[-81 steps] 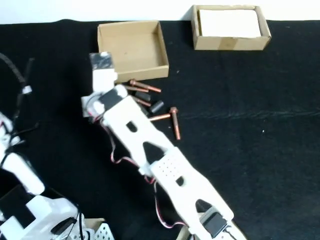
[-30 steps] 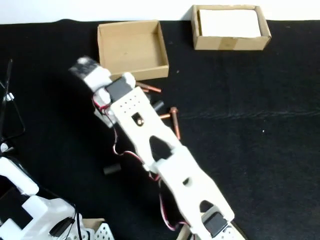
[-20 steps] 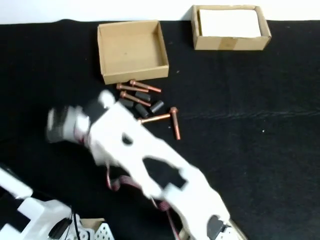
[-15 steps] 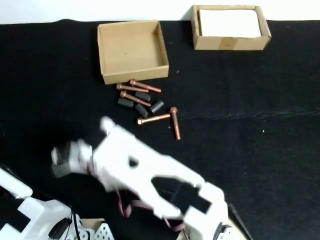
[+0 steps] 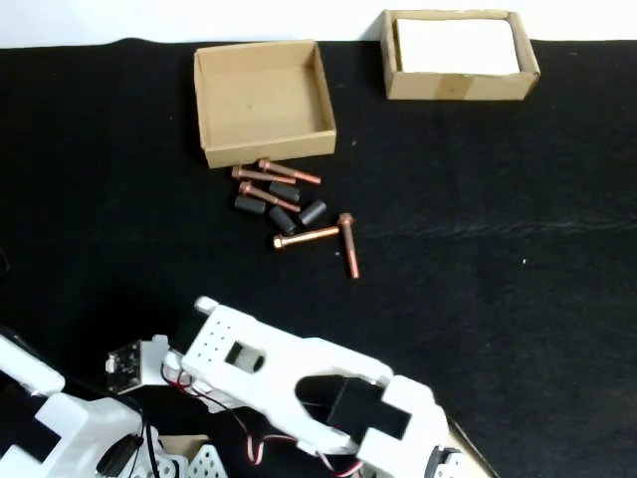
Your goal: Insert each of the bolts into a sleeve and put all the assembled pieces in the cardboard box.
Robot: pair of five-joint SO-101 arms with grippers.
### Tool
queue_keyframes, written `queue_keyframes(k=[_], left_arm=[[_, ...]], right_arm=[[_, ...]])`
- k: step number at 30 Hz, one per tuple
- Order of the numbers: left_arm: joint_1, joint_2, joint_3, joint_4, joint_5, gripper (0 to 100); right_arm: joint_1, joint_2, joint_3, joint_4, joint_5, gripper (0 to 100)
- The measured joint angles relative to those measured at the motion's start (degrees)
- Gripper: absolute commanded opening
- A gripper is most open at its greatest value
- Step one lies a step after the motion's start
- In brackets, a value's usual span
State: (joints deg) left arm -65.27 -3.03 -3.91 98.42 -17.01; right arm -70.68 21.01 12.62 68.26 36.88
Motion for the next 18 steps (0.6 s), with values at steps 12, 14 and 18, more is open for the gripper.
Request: queue_keyframes(k=[12,14,18], left_arm=[[0.0,0.0,0.0,0.0,0.0,20],[0.0,0.0,0.0,0.0,0.0,20],[0.0,0.0,0.0,0.0,0.0,20]], right_arm=[[4.0,0.8,-2.5,-1.7,1.0,0.7],[5.1,1.1,-3.9,-0.1,1.1,0.7],[7.9,1.3,-6.9,7.1,0.4,0.7]])
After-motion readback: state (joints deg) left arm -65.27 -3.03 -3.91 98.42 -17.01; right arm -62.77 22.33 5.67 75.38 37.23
